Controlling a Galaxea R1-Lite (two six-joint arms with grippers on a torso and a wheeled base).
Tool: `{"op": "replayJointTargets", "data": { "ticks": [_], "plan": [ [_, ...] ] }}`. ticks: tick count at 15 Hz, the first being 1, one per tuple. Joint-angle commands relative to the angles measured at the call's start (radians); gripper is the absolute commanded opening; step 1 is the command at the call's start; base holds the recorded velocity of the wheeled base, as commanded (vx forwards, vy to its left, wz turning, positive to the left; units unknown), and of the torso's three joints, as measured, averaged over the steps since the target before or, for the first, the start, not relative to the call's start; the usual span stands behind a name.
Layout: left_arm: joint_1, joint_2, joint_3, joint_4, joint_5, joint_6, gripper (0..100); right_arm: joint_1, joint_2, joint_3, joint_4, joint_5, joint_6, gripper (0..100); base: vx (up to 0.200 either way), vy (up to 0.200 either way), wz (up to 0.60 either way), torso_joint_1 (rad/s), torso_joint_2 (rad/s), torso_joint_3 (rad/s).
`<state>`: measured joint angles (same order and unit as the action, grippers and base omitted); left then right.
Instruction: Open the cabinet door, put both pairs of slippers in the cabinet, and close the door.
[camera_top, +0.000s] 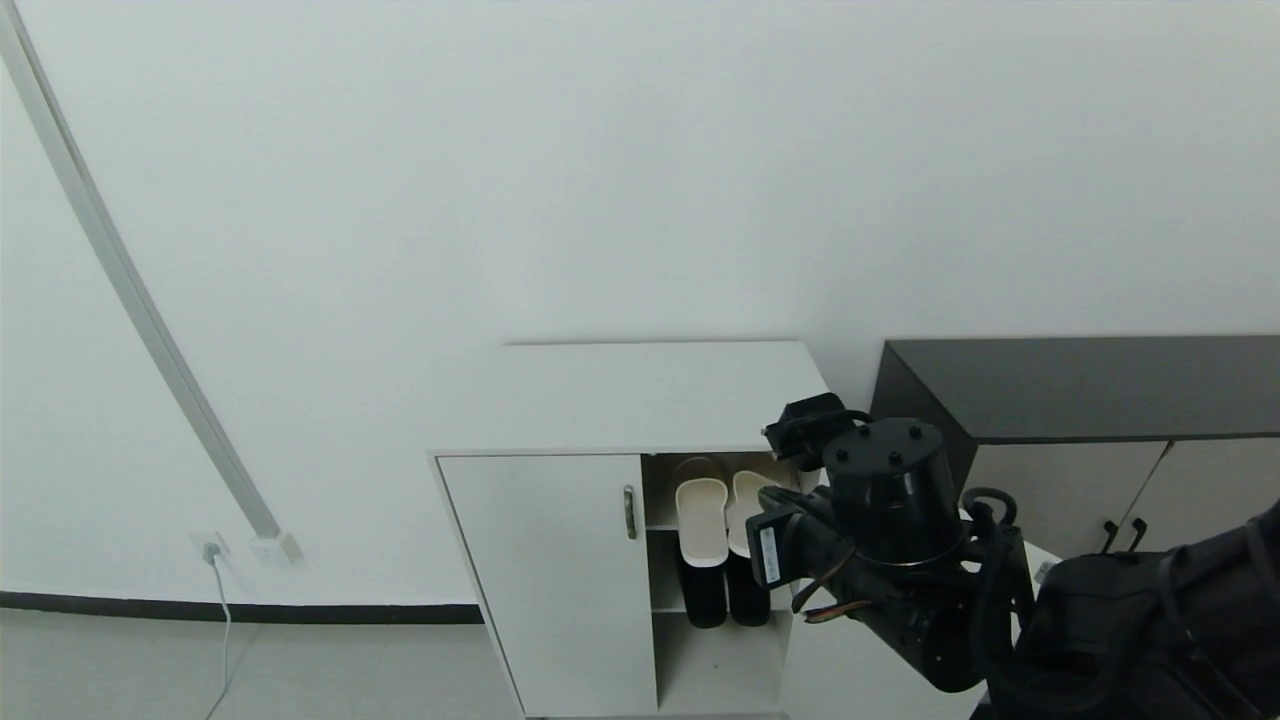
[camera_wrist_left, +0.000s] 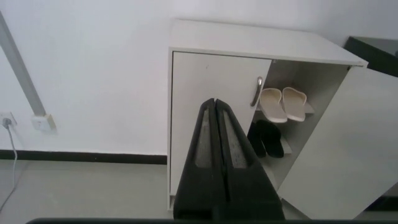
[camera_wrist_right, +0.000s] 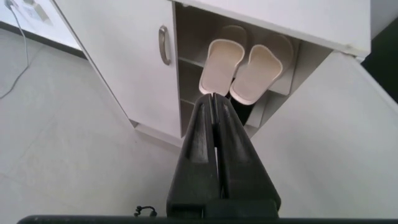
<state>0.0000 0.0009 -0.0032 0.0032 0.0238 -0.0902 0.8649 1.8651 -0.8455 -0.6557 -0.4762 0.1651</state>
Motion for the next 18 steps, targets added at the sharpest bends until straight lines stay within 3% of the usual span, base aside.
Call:
{"op": "replayJointTargets", "data": {
  "ticks": [1, 5, 13, 18],
  "plan": [
    [0.0, 0.001, 0.0, 0.0, 0.001, 0.0, 0, -0.01, 0.005, 0.0, -0.008, 0.001, -0.01, 0, 0.0, 0.0, 0.0, 0.139, -0.32, -0.154],
    [0.0, 0.001, 0.0, 0.0, 0.001, 0.0, 0, -0.017, 0.009, 0.005, -0.025, -0.001, -0.022, 0, 0.0, 0.0, 0.0, 0.01, -0.02, -0.013],
    [0.002, 0.001, 0.0, 0.0, 0.001, 0.0, 0, -0.035, 0.012, 0.011, -0.028, -0.001, -0.035, 0, 0.0, 0.0, -0.6, 0.005, 0.0, 0.002],
    [0.0, 0.001, 0.0, 0.0, 0.001, 0.001, 0, -0.043, 0.022, 0.011, -0.05, -0.001, -0.036, 0, 0.0, 0.0, 0.0, 0.0, 0.0, 0.0]
  ]
}}
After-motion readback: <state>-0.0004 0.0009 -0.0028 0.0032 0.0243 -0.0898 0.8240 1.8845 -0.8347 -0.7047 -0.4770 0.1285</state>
